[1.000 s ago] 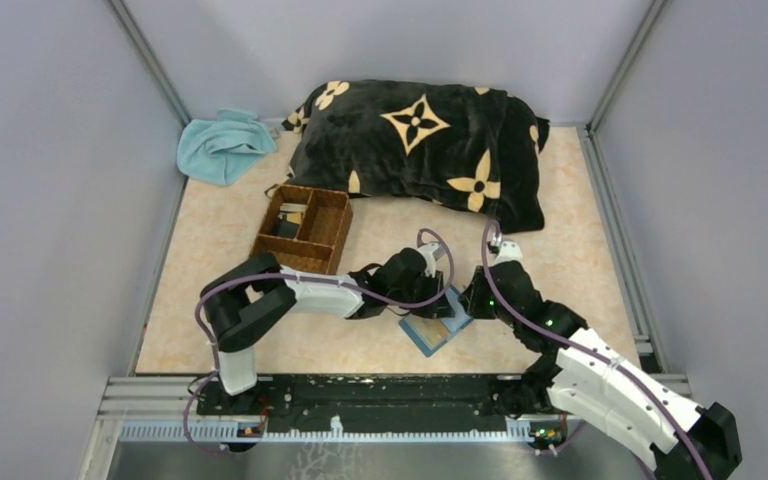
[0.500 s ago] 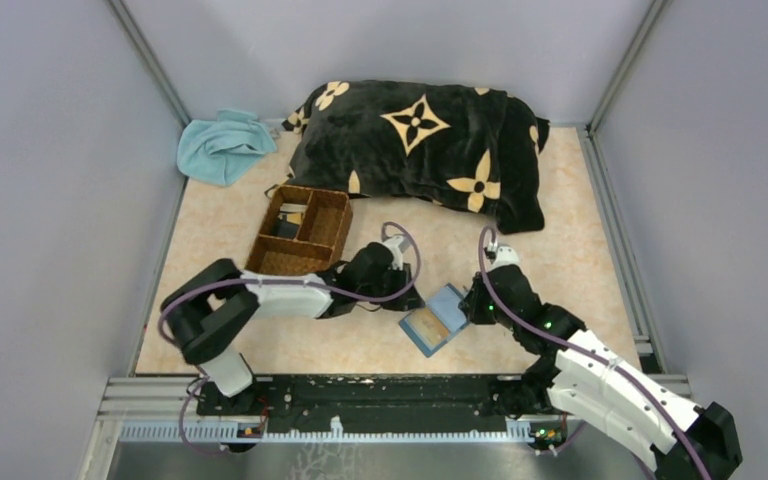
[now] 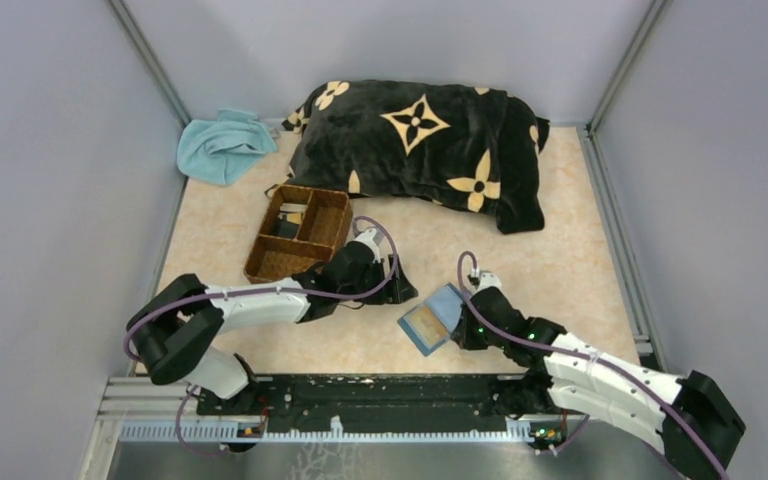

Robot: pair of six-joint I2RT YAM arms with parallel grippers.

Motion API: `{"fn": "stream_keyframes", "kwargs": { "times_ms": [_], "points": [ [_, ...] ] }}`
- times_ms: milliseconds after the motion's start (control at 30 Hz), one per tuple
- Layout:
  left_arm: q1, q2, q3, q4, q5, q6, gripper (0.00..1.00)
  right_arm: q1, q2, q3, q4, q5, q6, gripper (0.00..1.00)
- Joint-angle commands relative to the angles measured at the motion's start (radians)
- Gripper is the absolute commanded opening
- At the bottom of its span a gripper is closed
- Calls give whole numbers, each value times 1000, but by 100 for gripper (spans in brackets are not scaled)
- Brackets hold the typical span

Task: Take the credit cards out of the card holder
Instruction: Remove the credit card from the card holder.

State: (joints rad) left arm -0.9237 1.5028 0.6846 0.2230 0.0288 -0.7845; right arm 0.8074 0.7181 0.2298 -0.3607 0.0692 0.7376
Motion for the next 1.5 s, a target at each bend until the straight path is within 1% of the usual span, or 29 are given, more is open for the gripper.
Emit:
{"fn": "stream_keyframes", "kwargs": {
  "times_ms": [0, 67, 133, 233, 267, 333, 367, 400, 433, 500, 633, 700, 767, 867, 1067, 1467],
  "points": [
    [16, -51, -32, -20, -33, -73, 82, 70, 71, 22, 119, 31, 46, 0],
    [25, -72, -41, -27, -29, -88, 82, 95, 113, 28, 151, 36, 58, 0],
    [26, -96, -46, -42, -33, -77, 72, 109, 148, 38, 190, 31, 62, 0],
    [28, -143, -68, -58, -54, -69, 63, 111, 202, 60, 246, 22, 52, 0],
    [31, -157, -77, -57, -59, -73, 58, 111, 223, 70, 259, 25, 46, 0],
    [33, -180, -87, -65, -60, -66, 42, 111, 262, 110, 249, 37, 28, 0],
    [33, -185, -87, -75, -61, -65, 29, 111, 273, 128, 235, 42, 20, 0],
    [34, -189, -86, -79, -52, -59, 12, 112, 273, 143, 220, 45, 11, 0],
    [33, -189, -86, -82, -42, -53, 1, 112, 264, 155, 209, 47, 3, 0],
    [33, -188, -92, -59, -4, -49, 0, 111, 209, 167, 196, 35, -9, 0],
    [29, -158, -133, 99, 103, -64, 0, 69, 147, 179, 178, -6, -44, 0],
    [27, -131, -138, 155, 137, -71, 0, 19, 148, 178, 181, -45, -63, 0],
    [22, -103, -140, 178, 152, -81, 0, -35, 160, 170, 203, -102, -82, 0],
    [17, -64, -151, 234, 178, -96, 0, -65, 187, 170, 231, -123, -105, 0],
    [15, 19, -131, 239, 222, -94, 0, -68, 242, 169, 272, -119, -111, 0],
    [14, 166, -137, 243, 222, -74, 0, -82, 259, 145, 306, -123, -116, 0]
  ]
}}
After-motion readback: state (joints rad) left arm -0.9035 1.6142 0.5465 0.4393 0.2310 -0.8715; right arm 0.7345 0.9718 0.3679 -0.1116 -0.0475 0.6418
